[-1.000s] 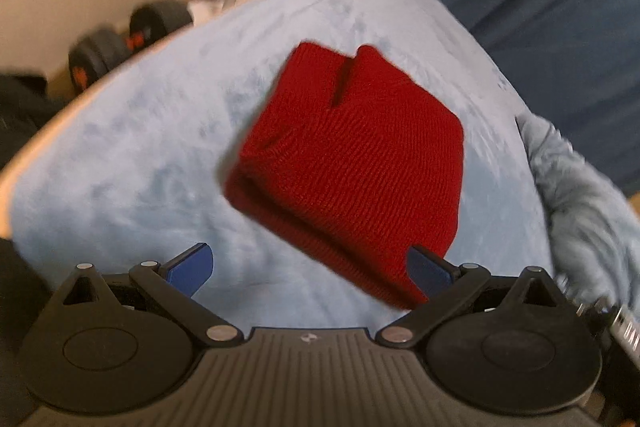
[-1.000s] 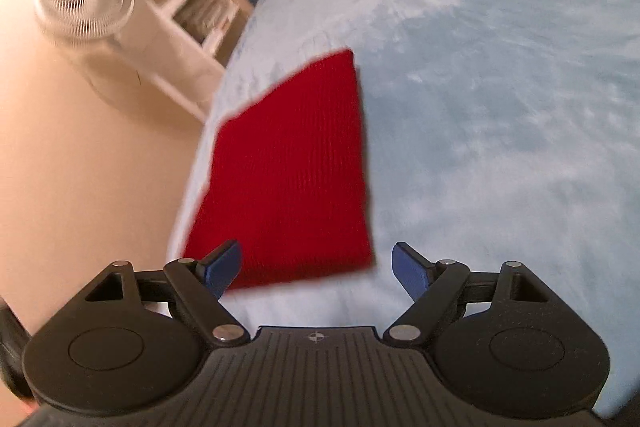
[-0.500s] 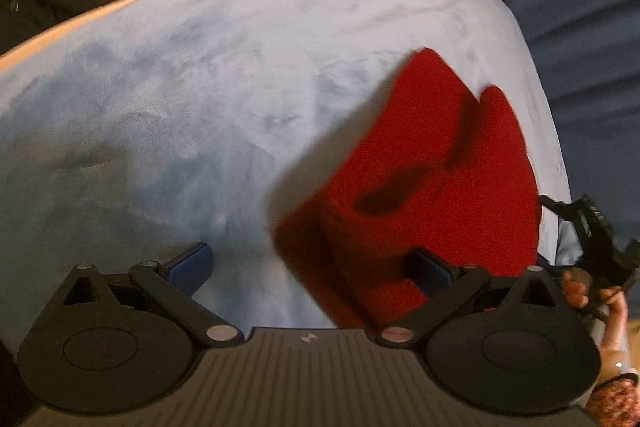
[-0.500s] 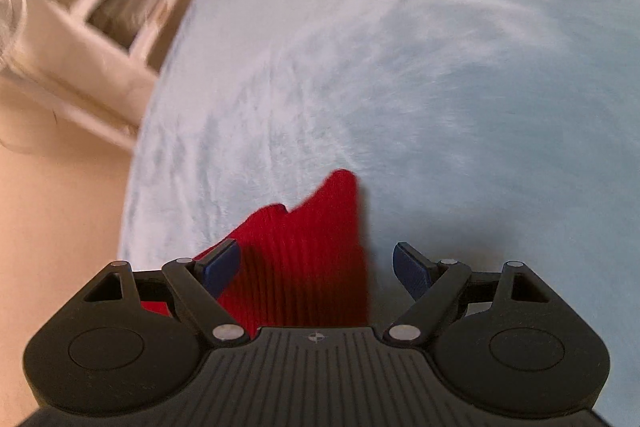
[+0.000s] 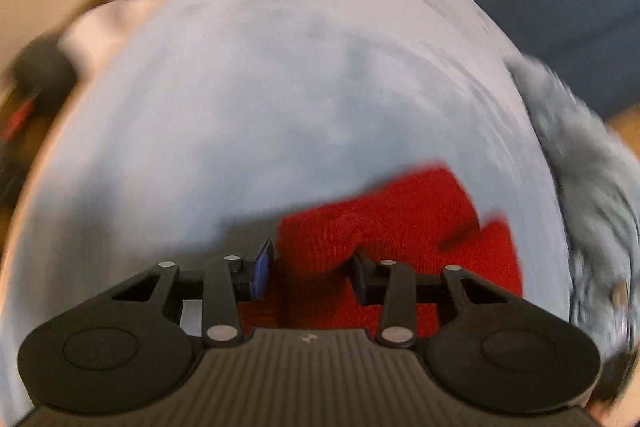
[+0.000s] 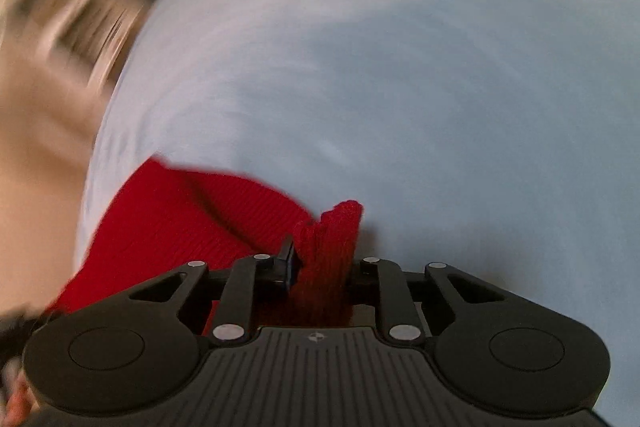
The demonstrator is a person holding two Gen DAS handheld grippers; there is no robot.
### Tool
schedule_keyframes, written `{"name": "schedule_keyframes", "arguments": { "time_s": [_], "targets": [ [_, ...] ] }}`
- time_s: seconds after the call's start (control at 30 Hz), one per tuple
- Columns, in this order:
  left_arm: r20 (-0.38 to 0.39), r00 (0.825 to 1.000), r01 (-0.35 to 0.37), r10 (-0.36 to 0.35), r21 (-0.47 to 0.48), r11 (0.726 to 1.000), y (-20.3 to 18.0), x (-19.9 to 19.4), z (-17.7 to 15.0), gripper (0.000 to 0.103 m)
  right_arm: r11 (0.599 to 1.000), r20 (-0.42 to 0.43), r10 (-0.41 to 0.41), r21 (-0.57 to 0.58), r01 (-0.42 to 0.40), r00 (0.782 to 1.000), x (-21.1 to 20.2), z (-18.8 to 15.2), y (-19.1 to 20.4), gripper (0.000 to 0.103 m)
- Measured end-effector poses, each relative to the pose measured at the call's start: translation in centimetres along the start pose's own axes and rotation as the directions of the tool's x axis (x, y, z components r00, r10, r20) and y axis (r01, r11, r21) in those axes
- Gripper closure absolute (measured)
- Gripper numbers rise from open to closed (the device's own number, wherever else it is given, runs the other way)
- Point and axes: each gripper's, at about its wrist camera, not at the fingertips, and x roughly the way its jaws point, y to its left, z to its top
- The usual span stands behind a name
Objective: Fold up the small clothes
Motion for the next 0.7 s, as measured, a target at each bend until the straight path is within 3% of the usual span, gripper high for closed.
{"name": "schedule_keyframes", "arguments": {
  "time_s": [0.07, 0.13, 0.2, 0.23, 0.27, 0.33, 0.43, 0.5, 0.53, 0.57, 0.7],
  "targets": [
    [-0.026, 0.999, -0.029, 0.033, 0.132, 0.991, -3.7, 2.0, 2.6, 0.059, 0.989, 0.069, 0.018, 0.147, -0.028, 0.997, -2.3, -5.5, -2.9, 0.083],
    [-0.003, 0.996, -0.085, 0.088, 0.206, 0.975, -6.5, 2.3, 2.9, 0.058, 0.977, 0.118, 0.027, 0.206, -0.051, 0.993, -2.9, -7.9, -3.9, 0.083],
    [0.027, 0.994, -0.112, 0.109, 0.220, 0.969, -6.7, 1.3, 2.2, 0.056, 0.991, 0.131, 0.007, 0.134, -0.025, 0.991, -2.5, -7.5, -3.1, 0.082],
    [0.052, 0.993, -0.117, 0.108, 0.212, 0.970, -6.3, 0.4, 1.7, 0.047, 0.993, 0.124, 0.003, 0.116, -0.017, 0.992, -2.2, -6.7, -2.7, 0.082],
    [0.071, 0.994, -0.098, 0.086, 0.194, 0.976, -6.1, -0.6, 1.2, 0.031, 0.993, 0.110, 0.003, 0.117, -0.016, 0.994, -2.0, -5.9, -2.4, 0.079],
    [0.068, 0.998, -0.019, 0.010, 0.145, 0.989, -5.0, -1.5, 0.7, 0.014, 0.992, 0.084, -0.001, 0.129, -0.010, 0.996, -2.0, -5.3, -2.2, 0.078],
    [0.041, 0.999, -0.003, -0.003, 0.139, 0.990, -5.1, -0.7, -0.8, 0.014, 0.993, 0.096, -0.006, 0.120, -0.005, 0.995, -2.8, -5.0, -1.9, 0.071],
    [0.034, 0.999, -0.032, 0.026, 0.168, 0.985, -5.5, 0.4, -1.8, 0.049, 0.997, 0.125, -0.015, 0.075, 0.006, 0.992, -3.8, -5.1, -1.7, 0.068],
    [0.049, 0.997, -0.066, 0.058, 0.186, 0.980, -5.8, 0.4, -2.3, 0.080, 0.999, 0.133, -0.014, 0.053, 0.007, 0.991, -4.1, -5.1, -1.7, 0.068],
    [0.071, 0.995, -0.084, 0.072, 0.177, 0.981, -5.8, -0.1, -2.7, 0.084, 0.999, 0.143, -0.017, 0.030, 0.013, 0.990, -4.4, -5.1, -1.4, 0.068],
    [0.165, 0.986, -0.040, 0.020, 0.118, 0.992, -4.7, -4.6, -3.1, 0.087, 0.999, 0.164, 0.002, -0.052, 0.007, 0.987, -4.9, -4.6, -0.3, 0.066]
  ]
}}
